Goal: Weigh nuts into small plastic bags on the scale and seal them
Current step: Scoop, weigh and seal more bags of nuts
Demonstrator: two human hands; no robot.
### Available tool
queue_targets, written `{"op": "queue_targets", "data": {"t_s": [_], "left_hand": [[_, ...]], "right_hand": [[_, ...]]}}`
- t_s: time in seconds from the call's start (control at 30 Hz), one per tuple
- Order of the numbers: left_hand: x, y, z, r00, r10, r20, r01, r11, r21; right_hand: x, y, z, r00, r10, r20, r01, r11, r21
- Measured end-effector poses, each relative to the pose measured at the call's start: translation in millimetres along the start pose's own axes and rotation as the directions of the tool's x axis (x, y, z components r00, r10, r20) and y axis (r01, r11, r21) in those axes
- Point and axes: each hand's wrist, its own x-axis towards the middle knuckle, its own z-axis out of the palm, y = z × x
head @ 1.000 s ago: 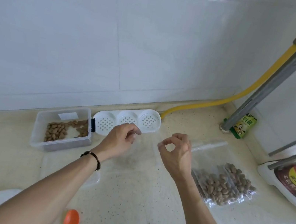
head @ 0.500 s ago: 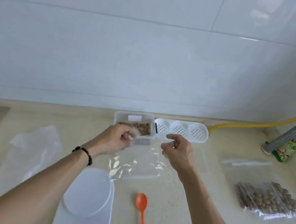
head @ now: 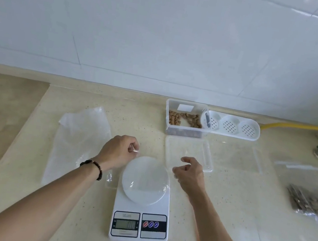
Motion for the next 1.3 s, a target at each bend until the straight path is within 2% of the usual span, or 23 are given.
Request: {"op": "queue_targets", "data": {"t_s": [0.13, 0.27, 0.4, 0.53, 0.63, 0.77, 0.9, 1.03, 1.3], "left_hand": [[0.4, -6.1, 11.0, 0.998, 0.043, -0.036, -0.041, 0.998, 0.052], [-5.2, -5.4, 12.1, 0.973, 0.208, -0.104, -0.183, 0.961, 0.209], [-28.6, -6.3, 13.5, 0.947, 0.288, -0.145, -0.243, 0.933, 0.266], [-82.6, -12.9, 34.0, 0.934, 0.310, -0.176, -0.245, 0.916, 0.317], [-122.9, -21.0, 54.4, 0.938, 0.306, -0.165, -0.231, 0.903, 0.361], [-167.4, -34.9, 80.2, 0.952, 0.281, -0.119, -0.214, 0.893, 0.396], [-191.4, -53.2, 101.7, 0.981, 0.195, -0.012, -0.171, 0.886, 0.431], [-194.0, -57.4, 111.1, 0.993, 0.109, 0.040, -0.116, 0.914, 0.389], [-194.9, -50.9, 109.7, 0.997, 0.042, 0.058, -0.060, 0.930, 0.363]], "right_hand": [[0.3, 4.3, 5.0, 0.999, 0.018, -0.040, -0.019, 0.999, -0.034], [-5.5, 5.9, 2.2, 0.997, -0.012, -0.078, 0.005, 0.996, -0.094], [-22.6, 14.1, 2.6, 0.976, -0.155, -0.150, 0.119, 0.967, -0.225], [-60.7, 35.1, 8.1, 0.923, -0.356, -0.147, 0.288, 0.890, -0.353], [-89.4, 61.8, 13.2, 0.878, -0.471, -0.087, 0.388, 0.805, -0.450], [-117.8, 99.1, 18.8, 0.853, -0.522, 0.003, 0.431, 0.699, -0.570], [-139.5, 123.8, 26.5, 0.883, -0.453, 0.120, 0.420, 0.652, -0.631], [-147.1, 137.6, 31.3, 0.893, -0.394, 0.219, 0.426, 0.578, -0.696], [-148.5, 136.1, 40.1, 0.895, -0.384, 0.227, 0.415, 0.528, -0.741]]}}
